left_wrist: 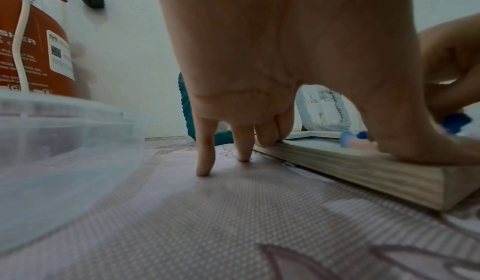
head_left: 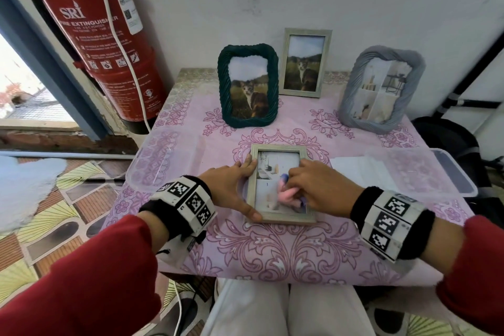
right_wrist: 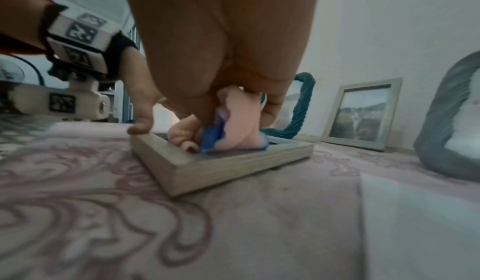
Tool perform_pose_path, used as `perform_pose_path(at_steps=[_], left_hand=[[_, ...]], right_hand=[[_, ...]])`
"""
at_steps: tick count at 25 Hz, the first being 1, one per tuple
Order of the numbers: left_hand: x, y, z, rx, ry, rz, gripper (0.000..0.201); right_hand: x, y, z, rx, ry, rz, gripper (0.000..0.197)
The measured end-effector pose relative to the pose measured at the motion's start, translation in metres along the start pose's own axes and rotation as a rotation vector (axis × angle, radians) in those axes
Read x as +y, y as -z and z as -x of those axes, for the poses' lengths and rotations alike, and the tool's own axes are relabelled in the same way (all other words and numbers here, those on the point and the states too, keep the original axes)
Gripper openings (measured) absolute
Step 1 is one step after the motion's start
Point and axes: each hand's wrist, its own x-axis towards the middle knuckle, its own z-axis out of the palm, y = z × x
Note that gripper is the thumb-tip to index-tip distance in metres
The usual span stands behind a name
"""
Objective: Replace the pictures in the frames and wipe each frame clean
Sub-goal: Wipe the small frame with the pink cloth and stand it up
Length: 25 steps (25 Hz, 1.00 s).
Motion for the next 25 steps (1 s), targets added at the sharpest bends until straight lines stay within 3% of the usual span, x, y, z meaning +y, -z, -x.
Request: perform_pose_path(at_steps=[5, 8, 16, 22, 25], left_hand=[[-0.002, -0.002, -0.001, -0.007, -0.003, -0.023, 0.125], [0.0, -0.001, -0.002, -0.005, 0.001, -0.064, 0.126], [0.004, 0.001, 0.0, 0.019, 0.018, -0.043, 0.124], [0.006, 0.001, 0.002, 0.002, 0.01, 0.002, 0.126], [0.004, 0.001, 0.001, 0.0, 0.012, 0.024, 0.125]], right_hand=[[0.02, 0.009, -0.032, 0.06, -0.14, 0.045, 0.022], [0.022, 0.018, -0.055, 0.036, -0.203, -0.077, 0.019], [-0.036, 0.002, -0.039, 0.069, -0.012, -0.051, 0.013], [-0.032, -0.005, -0.004, 0.063, 0.041, -0.042, 0.022], [-0.017, -0.002, -0.004, 0.062, -0.007, 0.025, 0.024]])
